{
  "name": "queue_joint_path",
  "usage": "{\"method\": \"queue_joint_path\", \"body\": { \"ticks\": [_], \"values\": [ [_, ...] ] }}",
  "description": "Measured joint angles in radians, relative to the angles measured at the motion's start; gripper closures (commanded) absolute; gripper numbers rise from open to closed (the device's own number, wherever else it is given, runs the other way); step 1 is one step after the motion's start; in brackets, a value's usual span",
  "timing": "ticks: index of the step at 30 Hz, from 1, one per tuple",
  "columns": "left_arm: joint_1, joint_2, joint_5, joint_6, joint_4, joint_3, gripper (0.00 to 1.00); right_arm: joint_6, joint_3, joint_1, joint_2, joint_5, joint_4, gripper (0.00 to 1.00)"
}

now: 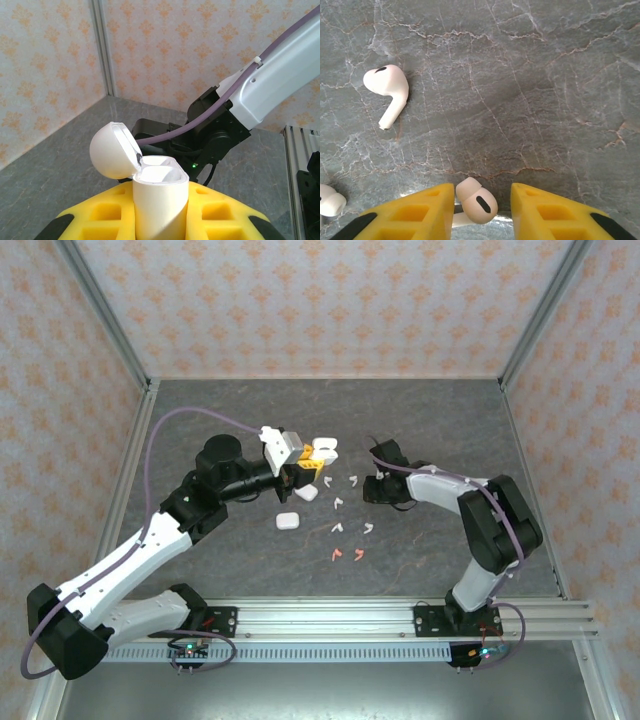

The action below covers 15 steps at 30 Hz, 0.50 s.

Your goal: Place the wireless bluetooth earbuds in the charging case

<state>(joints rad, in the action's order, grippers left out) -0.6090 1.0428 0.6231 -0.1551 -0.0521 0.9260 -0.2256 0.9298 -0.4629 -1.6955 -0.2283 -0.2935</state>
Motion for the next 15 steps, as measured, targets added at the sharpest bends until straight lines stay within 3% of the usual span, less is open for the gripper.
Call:
{"method": "queue_joint_path", "body": {
  "ticks": [10,15],
  "values": [
    [0.000,0.000,-0.004,0.000,0.000,-0.005,1.00,-0.003,0.004,0.002,-0.013,-0.004,0.006,0.79],
    [0.000,0.000,-0.009,0.006,-0.001,-0.008,1.00,-0.006,0.002,0.002,-0.005,-0.004,0.009,0.80]
  ]
}}
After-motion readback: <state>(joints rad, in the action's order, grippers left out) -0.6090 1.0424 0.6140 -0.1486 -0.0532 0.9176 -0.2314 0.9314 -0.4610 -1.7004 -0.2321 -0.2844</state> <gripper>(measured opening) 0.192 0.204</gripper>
